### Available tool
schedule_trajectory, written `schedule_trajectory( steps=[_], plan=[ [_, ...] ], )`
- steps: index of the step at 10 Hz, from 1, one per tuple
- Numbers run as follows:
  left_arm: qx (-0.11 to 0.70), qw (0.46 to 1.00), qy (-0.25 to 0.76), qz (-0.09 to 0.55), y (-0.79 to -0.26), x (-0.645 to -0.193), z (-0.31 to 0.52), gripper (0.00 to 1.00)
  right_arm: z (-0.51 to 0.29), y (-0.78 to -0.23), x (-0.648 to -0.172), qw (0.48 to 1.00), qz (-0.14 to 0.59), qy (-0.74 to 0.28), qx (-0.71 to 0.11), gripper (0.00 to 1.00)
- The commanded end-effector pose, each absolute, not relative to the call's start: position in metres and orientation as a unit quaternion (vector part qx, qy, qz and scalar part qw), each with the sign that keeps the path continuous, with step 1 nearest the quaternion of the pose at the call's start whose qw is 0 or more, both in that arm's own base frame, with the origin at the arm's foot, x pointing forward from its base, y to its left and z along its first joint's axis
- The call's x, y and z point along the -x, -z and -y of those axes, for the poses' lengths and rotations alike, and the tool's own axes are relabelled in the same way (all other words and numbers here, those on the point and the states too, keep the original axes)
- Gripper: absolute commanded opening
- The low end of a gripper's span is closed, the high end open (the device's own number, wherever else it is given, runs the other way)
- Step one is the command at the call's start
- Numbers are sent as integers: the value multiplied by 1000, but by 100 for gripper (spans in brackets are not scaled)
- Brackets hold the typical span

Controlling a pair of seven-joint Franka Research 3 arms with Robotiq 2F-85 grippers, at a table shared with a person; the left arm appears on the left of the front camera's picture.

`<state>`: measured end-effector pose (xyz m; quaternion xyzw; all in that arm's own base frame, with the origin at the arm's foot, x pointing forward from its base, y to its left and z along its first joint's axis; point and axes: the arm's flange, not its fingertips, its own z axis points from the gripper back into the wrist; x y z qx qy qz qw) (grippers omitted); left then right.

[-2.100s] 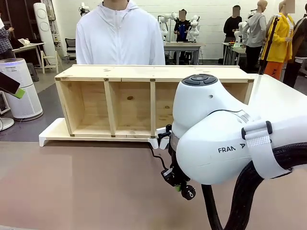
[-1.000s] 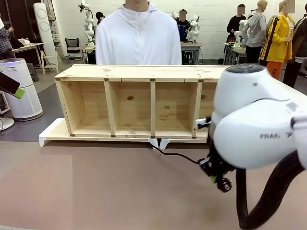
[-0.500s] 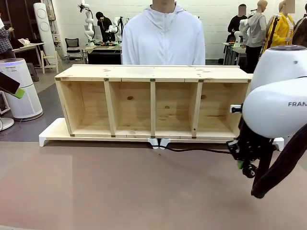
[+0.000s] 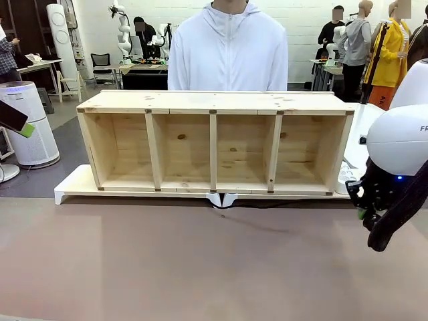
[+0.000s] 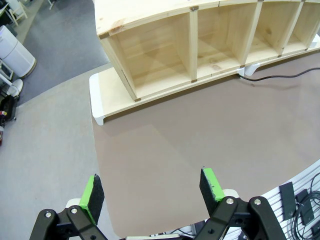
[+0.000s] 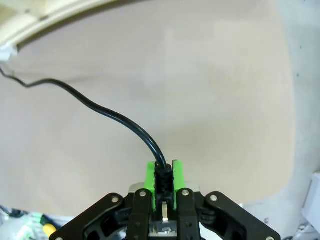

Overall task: Perform cable management.
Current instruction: Pull the grasped Power Cable to the location of the Power Strip.

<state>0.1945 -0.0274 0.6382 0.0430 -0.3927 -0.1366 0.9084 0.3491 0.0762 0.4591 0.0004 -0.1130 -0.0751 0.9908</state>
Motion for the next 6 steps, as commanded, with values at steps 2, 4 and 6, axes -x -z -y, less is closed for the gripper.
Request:
schedule_trajectory(
  steps=[2, 4, 6],
  plan=[
    [-44, 906, 136, 397, -639, -196, 28, 100, -43, -446, -358, 977, 174, 114, 45, 17],
    [-44, 906, 136, 397, -639, -196, 28, 100, -24, -462, -377, 967, 202, 137, 70, 17],
    [-44, 906, 136, 397, -639, -196, 28, 100, -10, -476, -395, 963, 220, 144, 66, 17]
  ],
)
